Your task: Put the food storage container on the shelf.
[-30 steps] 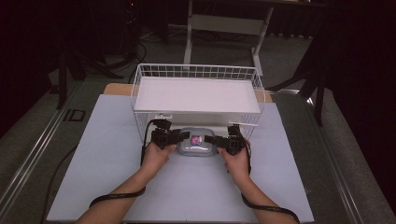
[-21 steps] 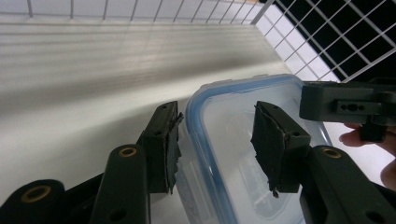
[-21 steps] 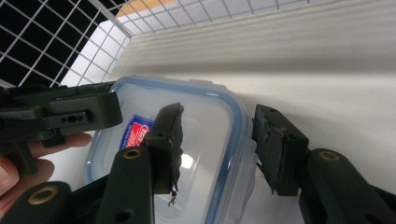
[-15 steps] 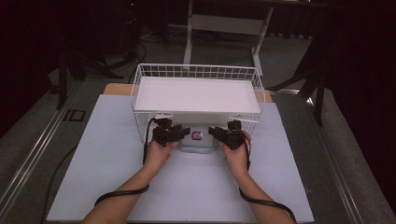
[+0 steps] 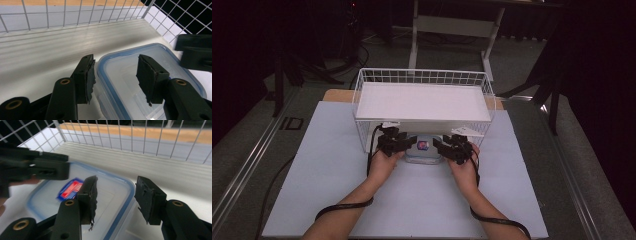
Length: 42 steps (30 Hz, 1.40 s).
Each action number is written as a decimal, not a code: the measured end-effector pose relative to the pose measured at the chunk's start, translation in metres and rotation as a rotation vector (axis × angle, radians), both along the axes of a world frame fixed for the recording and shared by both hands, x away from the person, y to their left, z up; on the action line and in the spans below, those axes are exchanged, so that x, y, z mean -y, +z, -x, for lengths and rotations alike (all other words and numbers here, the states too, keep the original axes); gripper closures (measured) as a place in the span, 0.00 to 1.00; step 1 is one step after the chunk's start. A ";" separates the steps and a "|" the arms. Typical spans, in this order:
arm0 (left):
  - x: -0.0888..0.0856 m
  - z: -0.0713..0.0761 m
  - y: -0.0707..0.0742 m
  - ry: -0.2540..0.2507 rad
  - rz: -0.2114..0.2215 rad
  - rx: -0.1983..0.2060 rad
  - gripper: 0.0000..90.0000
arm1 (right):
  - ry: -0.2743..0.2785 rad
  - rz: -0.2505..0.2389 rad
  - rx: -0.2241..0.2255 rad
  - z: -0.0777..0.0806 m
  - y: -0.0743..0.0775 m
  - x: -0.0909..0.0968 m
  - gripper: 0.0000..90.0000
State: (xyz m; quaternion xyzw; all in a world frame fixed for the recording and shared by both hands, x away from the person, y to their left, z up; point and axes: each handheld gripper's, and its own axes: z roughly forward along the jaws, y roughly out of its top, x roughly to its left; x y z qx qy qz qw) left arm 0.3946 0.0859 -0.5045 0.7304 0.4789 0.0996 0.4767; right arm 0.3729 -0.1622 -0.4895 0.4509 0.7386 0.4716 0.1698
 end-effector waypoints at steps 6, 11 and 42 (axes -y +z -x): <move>0.000 0.000 0.000 0.015 0.009 -0.014 0.55 | 0.140 -0.005 -0.016 0.033 0.000 -0.009 0.72; -0.001 0.000 0.000 0.020 0.010 -0.020 0.54 | 0.243 0.042 -0.049 0.054 -0.017 -0.023 0.90; -0.038 0.093 0.005 -0.011 -0.076 0.088 0.16 | 0.203 0.094 -0.101 0.038 -0.029 -0.030 0.99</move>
